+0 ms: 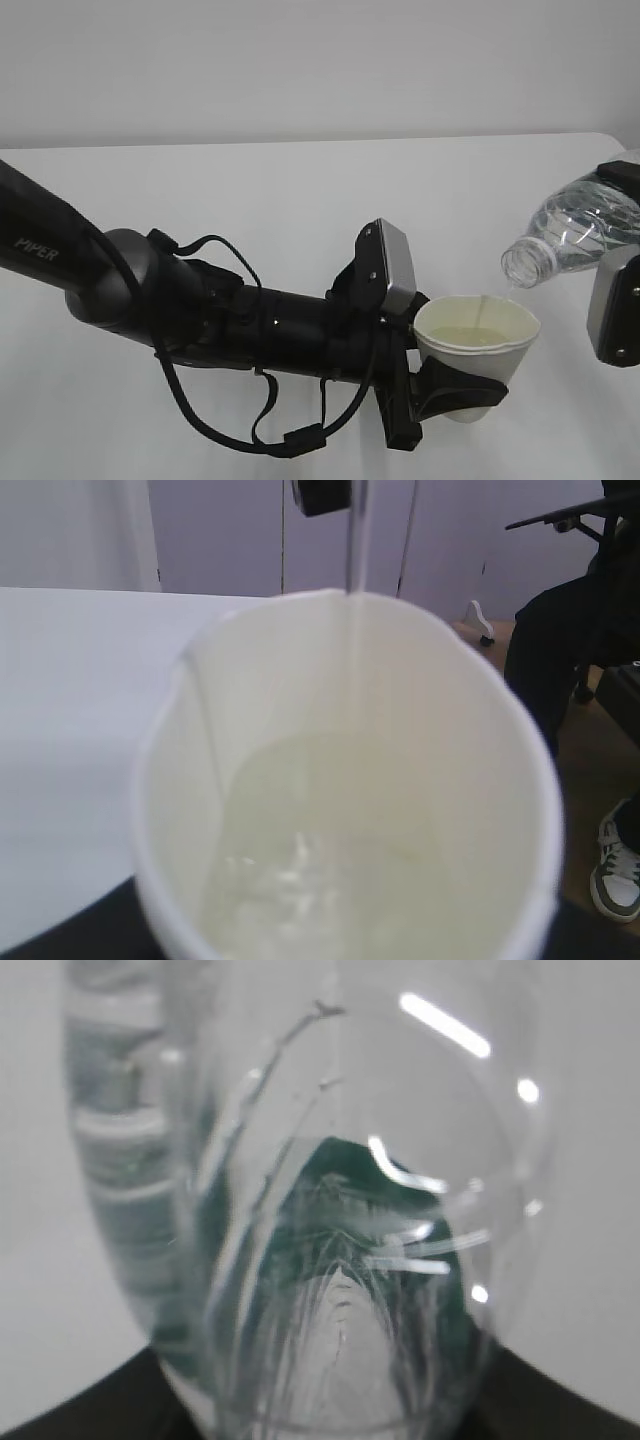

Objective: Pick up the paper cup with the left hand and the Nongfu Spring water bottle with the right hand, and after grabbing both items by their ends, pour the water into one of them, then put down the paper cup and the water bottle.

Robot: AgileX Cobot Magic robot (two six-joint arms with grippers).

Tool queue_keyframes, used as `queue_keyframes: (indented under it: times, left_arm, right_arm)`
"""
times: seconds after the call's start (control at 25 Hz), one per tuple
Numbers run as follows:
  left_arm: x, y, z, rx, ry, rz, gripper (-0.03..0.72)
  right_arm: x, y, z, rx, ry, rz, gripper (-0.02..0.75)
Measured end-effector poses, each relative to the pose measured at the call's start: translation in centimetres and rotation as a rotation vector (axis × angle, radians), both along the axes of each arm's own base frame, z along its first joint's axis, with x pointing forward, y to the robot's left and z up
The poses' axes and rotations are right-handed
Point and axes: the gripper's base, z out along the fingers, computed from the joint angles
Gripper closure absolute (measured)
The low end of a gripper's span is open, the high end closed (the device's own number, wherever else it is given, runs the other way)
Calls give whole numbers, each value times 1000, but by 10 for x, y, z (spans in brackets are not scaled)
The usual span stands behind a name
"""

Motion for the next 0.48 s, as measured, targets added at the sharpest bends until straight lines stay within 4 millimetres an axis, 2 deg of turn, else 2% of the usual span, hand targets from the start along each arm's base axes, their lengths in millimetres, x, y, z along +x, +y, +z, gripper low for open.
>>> queue_keyframes:
  times: [0.48]
  left_arm:
    - [0,0,0,0,0,0,304]
  right_arm:
    - [0,0,0,0,0,0,382]
